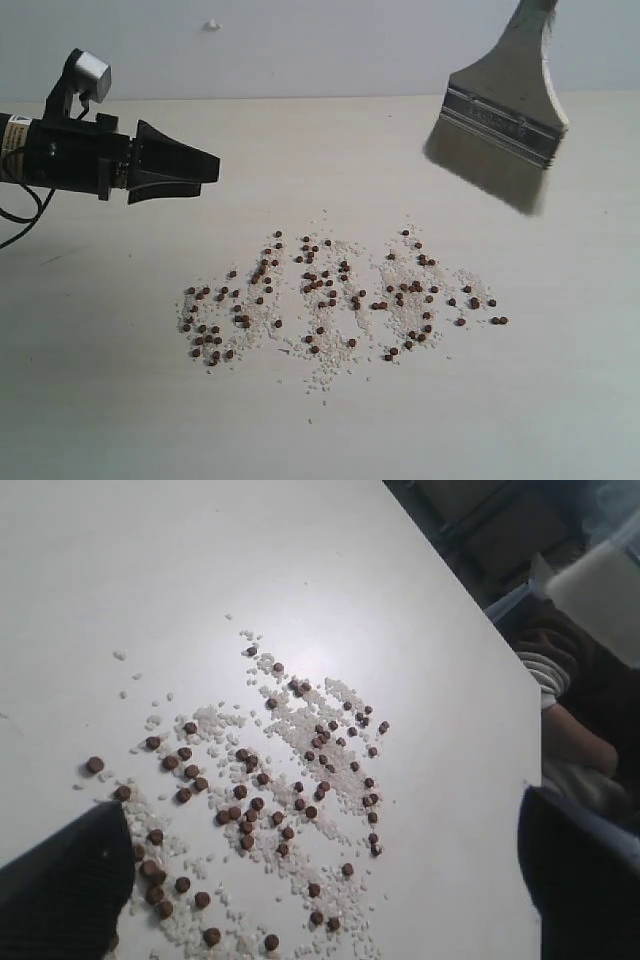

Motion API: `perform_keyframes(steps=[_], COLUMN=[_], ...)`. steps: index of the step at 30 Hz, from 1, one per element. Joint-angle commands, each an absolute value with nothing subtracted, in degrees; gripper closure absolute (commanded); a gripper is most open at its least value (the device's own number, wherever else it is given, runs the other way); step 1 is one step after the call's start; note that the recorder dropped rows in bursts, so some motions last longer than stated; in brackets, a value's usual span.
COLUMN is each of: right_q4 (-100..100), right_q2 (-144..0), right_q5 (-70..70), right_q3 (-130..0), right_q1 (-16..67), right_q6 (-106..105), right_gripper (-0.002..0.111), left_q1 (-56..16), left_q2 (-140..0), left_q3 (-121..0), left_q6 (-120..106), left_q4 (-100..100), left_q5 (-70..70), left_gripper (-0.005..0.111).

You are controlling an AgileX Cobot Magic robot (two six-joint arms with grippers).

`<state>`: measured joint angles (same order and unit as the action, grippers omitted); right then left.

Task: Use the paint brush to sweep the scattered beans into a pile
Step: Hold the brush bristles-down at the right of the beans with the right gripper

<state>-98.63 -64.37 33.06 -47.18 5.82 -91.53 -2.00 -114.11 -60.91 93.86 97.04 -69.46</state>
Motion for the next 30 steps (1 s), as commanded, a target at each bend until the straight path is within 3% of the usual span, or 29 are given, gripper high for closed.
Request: perform_keyframes(steps=[1, 5, 12, 17, 27, 30], right_q4=[-99.06, -99.06, -99.95, -99.95, -99.95, -99.95], right_q2=[-56.63, -50.82, -42.22, -36.49, -32.32, -32.43], right_q5=[29.44, 25.60, 24.95, 25.33, 27.12, 27.10], right_q3=[-42.62, -38.33, -30.29, -24.98, -19.92, -20.19], right_q1=[5.55, 5.55, 5.55, 5.55, 5.55, 5.55], right_q6=[-90.74, -89.84, -89.57, -89.70, -88.13, -89.75], right_gripper=[0.108, 0.108, 0.108, 0.108, 0.108, 0.108], left_q1=[-1.84, -1.84, -2.30, -1.67, 8.46, 13.15], left_q2=[-113.92, -113.92, -113.92, -113.37, -93.62, -81.11], left_q3=[-60.84, -60.84, -56.70, -52.30, -34.25, -23.21], left_q6=[100.25, 102.41, 113.55, 105.54, 90.09, 82.28], left_q4=[98.61, 99.39, 99.95, 99.95, 90.20, 84.68], left_q5=[-69.96, -69.96, -69.96, -69.96, -69.96, -69.96], left_gripper=[0.036, 0.104, 0.102, 0.107, 0.107, 0.107])
